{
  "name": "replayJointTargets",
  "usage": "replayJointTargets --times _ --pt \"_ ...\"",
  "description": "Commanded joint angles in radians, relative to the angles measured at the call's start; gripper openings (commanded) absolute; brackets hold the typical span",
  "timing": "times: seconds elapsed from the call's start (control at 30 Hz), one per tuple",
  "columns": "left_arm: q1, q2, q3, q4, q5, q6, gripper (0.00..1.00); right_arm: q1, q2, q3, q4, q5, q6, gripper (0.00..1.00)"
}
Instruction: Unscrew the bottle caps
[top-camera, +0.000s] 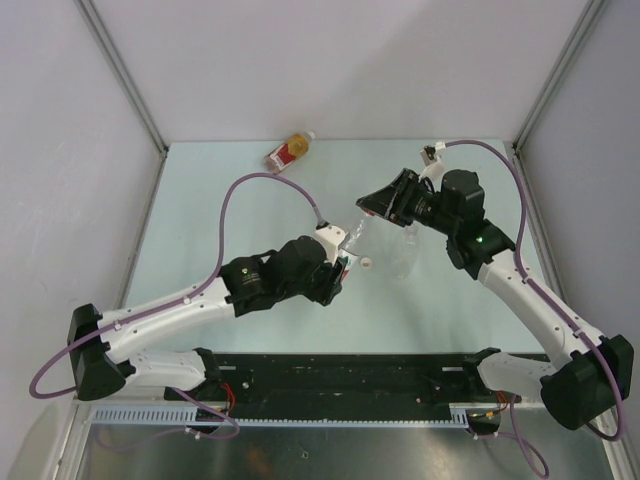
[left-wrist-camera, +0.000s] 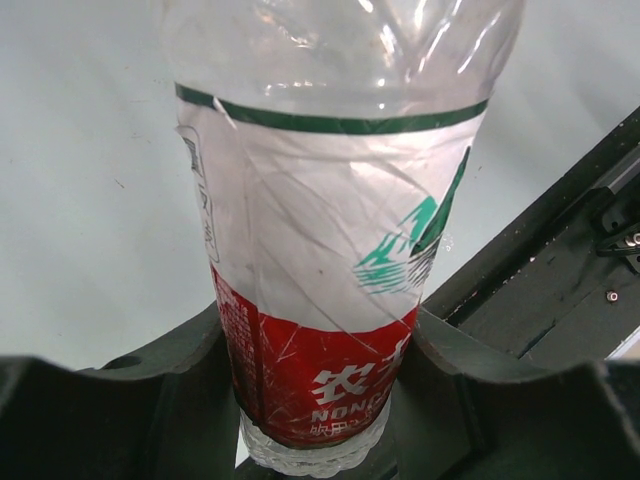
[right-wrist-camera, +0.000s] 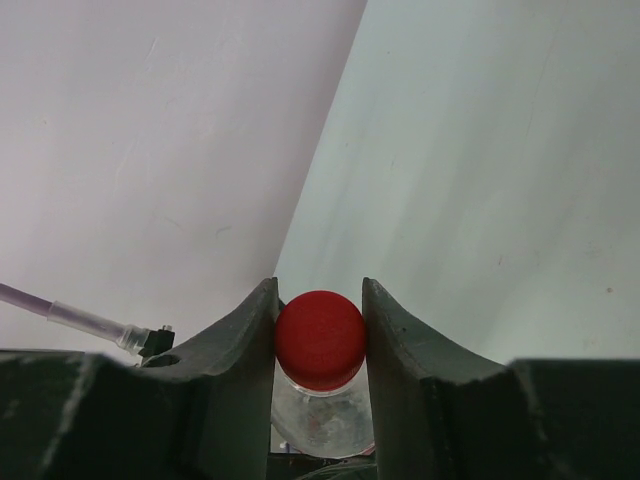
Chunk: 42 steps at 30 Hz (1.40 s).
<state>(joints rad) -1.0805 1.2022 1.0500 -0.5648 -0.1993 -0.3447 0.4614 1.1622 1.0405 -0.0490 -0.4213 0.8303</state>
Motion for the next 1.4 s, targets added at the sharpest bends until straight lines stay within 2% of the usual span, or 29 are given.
replayJointTargets --times 0.0,0.17,0.43,0.63,0.9,1.37 --pt "-0.009 -0.007 0.025 0.019 -0.017 -0.012 0.23 0.016 -0.009 0.044 0.015 -0.008 -0.003 0.05" --pt "-0.009 -0.015 0.018 0.019 -0.017 -0.016 0.22 0.022 -0.027 0.042 0.007 0.003 -0.036 0.00" --pt "-0.009 -0.044 0.013 0.031 -0.004 -0.019 0.19 0.029 -0.081 -0.026 0.196 -0.098 -0.053 0.00" --pt "-0.009 -0.078 -0.015 0.112 0.099 0.002 0.18 0.029 -0.114 -0.062 0.300 -0.184 -0.062 0.00" --pt "-0.009 -0.158 -0.089 0.316 0.339 0.030 0.16 0.028 -0.136 -0.100 0.444 -0.339 -0.064 0.00" --pt "-0.009 -0.168 -0.131 0.613 0.906 0.040 0.16 0.032 -0.155 -0.123 0.720 -0.662 -0.030 0.00"
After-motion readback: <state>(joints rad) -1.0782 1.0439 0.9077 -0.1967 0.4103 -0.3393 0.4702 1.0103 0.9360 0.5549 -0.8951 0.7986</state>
